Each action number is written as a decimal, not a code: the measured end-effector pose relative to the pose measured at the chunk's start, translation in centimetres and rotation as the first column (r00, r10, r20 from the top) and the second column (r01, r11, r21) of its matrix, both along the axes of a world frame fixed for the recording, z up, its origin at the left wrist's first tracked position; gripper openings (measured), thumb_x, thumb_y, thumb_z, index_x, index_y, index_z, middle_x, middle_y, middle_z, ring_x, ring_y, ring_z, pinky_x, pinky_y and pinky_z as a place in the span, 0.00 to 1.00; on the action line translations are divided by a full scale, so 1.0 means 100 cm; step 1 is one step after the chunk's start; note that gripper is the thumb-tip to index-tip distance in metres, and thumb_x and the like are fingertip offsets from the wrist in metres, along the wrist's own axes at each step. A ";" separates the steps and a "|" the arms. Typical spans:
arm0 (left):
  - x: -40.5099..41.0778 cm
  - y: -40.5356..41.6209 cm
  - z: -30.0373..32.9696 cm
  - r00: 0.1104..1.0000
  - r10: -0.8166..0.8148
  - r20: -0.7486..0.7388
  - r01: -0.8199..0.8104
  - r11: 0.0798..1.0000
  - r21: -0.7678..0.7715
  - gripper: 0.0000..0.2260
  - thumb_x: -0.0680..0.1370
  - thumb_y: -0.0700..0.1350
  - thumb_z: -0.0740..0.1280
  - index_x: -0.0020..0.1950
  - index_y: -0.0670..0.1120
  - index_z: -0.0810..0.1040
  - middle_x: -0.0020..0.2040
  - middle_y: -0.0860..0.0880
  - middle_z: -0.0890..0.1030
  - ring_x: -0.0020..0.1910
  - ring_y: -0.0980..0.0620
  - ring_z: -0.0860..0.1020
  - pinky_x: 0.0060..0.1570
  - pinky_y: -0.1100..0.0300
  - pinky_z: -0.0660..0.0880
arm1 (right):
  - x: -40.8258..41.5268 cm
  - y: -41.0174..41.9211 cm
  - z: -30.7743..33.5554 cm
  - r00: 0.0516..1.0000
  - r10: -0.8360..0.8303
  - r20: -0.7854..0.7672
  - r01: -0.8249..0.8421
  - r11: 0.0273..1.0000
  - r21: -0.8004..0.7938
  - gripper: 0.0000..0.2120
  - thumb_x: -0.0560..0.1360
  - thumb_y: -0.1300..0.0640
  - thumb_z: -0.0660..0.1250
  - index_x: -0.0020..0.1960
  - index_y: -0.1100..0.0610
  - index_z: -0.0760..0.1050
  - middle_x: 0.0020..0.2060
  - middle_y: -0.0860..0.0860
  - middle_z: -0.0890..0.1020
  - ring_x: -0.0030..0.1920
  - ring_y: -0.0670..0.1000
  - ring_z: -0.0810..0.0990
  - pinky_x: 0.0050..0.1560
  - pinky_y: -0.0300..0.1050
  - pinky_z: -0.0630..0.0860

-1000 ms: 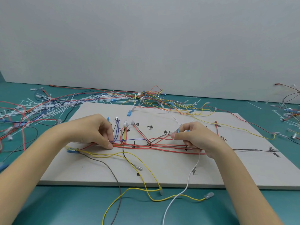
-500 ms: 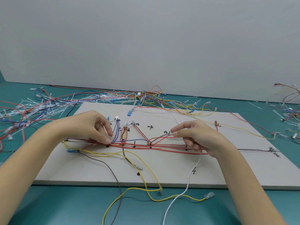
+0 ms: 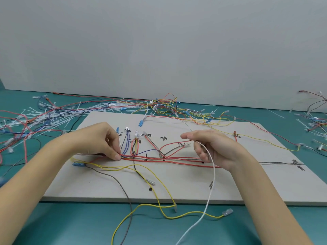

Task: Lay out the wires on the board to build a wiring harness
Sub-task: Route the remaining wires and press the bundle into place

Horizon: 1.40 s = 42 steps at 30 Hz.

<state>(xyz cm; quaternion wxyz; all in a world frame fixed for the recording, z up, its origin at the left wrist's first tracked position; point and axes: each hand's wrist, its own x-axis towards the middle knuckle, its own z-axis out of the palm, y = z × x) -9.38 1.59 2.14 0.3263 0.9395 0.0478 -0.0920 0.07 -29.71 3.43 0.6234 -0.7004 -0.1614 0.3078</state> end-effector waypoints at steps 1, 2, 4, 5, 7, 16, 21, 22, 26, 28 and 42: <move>-0.001 0.000 0.001 1.000 -0.007 0.004 0.007 1.000 0.005 0.06 0.64 0.47 0.80 0.34 0.54 0.85 0.37 0.52 0.85 0.40 0.51 0.83 0.51 0.51 0.78 | 0.000 0.001 0.000 0.999 -0.021 -0.033 0.022 0.999 0.033 0.09 0.76 0.61 0.65 0.52 0.61 0.81 0.23 0.51 0.76 0.21 0.46 0.72 0.21 0.34 0.68; -0.002 0.001 0.002 1.000 -0.018 -0.002 0.018 1.000 0.004 0.05 0.65 0.47 0.80 0.35 0.54 0.85 0.38 0.53 0.85 0.40 0.53 0.83 0.51 0.52 0.78 | 0.000 0.001 0.000 0.997 -0.040 -0.069 0.045 0.996 0.074 0.08 0.77 0.61 0.65 0.52 0.60 0.81 0.25 0.51 0.77 0.21 0.45 0.73 0.21 0.34 0.69; -0.004 0.005 0.005 0.998 -0.043 -0.036 0.043 0.999 -0.002 0.03 0.68 0.49 0.78 0.38 0.56 0.86 0.40 0.55 0.85 0.42 0.56 0.83 0.54 0.54 0.79 | 0.001 0.002 0.001 0.988 -0.066 -0.137 0.087 0.984 0.155 0.07 0.77 0.61 0.66 0.51 0.60 0.81 0.27 0.51 0.80 0.24 0.45 0.76 0.22 0.33 0.72; -0.005 0.007 0.007 0.997 -0.049 -0.054 0.049 0.999 -0.002 0.02 0.69 0.50 0.77 0.40 0.57 0.86 0.41 0.56 0.86 0.43 0.57 0.83 0.55 0.53 0.78 | 0.001 0.002 0.001 0.984 -0.072 -0.161 0.102 0.978 0.184 0.07 0.77 0.61 0.66 0.50 0.60 0.81 0.28 0.52 0.81 0.25 0.45 0.78 0.23 0.33 0.73; -0.006 0.009 0.008 0.996 -0.045 -0.076 0.045 0.999 -0.003 0.02 0.70 0.52 0.75 0.42 0.58 0.86 0.43 0.57 0.85 0.45 0.57 0.83 0.58 0.52 0.77 | 0.002 0.002 0.000 0.980 -0.074 -0.184 0.114 0.970 0.216 0.07 0.77 0.60 0.66 0.50 0.60 0.82 0.30 0.52 0.82 0.27 0.45 0.80 0.25 0.33 0.75; -0.005 0.016 0.006 0.999 -0.012 -0.047 0.008 0.995 -0.100 0.04 0.69 0.51 0.76 0.43 0.54 0.87 0.43 0.52 0.86 0.47 0.49 0.83 0.53 0.53 0.78 | 0.004 0.001 -0.003 0.986 -0.071 -0.151 0.097 0.980 0.175 0.08 0.76 0.61 0.65 0.51 0.60 0.82 0.30 0.52 0.81 0.26 0.46 0.79 0.25 0.34 0.74; -0.002 0.010 0.002 0.999 -0.042 -0.024 0.040 0.996 -0.083 0.05 0.70 0.44 0.77 0.40 0.54 0.86 0.40 0.51 0.86 0.40 0.57 0.83 0.47 0.63 0.77 | 0.004 0.004 -0.006 0.985 -0.076 -0.152 0.101 0.981 0.164 0.08 0.77 0.62 0.64 0.53 0.61 0.81 0.30 0.52 0.81 0.26 0.46 0.79 0.26 0.34 0.74; -0.002 0.009 0.002 0.999 -0.039 -0.015 0.038 0.996 -0.084 0.05 0.69 0.43 0.77 0.40 0.54 0.86 0.40 0.51 0.86 0.39 0.57 0.82 0.46 0.64 0.77 | 0.004 0.005 -0.006 0.984 -0.083 -0.160 0.111 0.978 0.178 0.08 0.77 0.62 0.65 0.52 0.61 0.81 0.31 0.52 0.82 0.27 0.46 0.79 0.26 0.34 0.75; -0.002 0.009 0.002 0.999 -0.033 -0.011 0.032 0.994 -0.105 0.07 0.69 0.43 0.78 0.40 0.56 0.86 0.40 0.52 0.86 0.39 0.58 0.82 0.45 0.65 0.78 | 0.002 0.010 -0.008 0.971 -0.103 -0.213 0.163 0.944 0.288 0.07 0.75 0.61 0.67 0.50 0.62 0.81 0.35 0.55 0.84 0.32 0.48 0.83 0.31 0.35 0.78; -0.003 0.009 0.001 0.999 -0.029 -0.027 0.025 0.991 -0.129 0.07 0.68 0.44 0.78 0.41 0.56 0.87 0.40 0.53 0.86 0.38 0.59 0.82 0.42 0.68 0.77 | 0.002 0.013 -0.010 0.965 -0.097 -0.245 0.182 0.918 0.353 0.07 0.77 0.62 0.65 0.50 0.63 0.81 0.39 0.57 0.85 0.37 0.51 0.85 0.35 0.37 0.80; 0.000 -0.002 -0.001 0.999 0.044 0.007 -0.043 0.995 -0.087 0.06 0.67 0.38 0.75 0.35 0.49 0.86 0.34 0.47 0.85 0.31 0.54 0.80 0.34 0.62 0.78 | 0.012 0.036 -0.013 0.970 -0.057 -0.235 0.172 0.844 0.508 0.11 0.80 0.59 0.60 0.58 0.63 0.76 0.52 0.58 0.85 0.49 0.54 0.85 0.50 0.44 0.82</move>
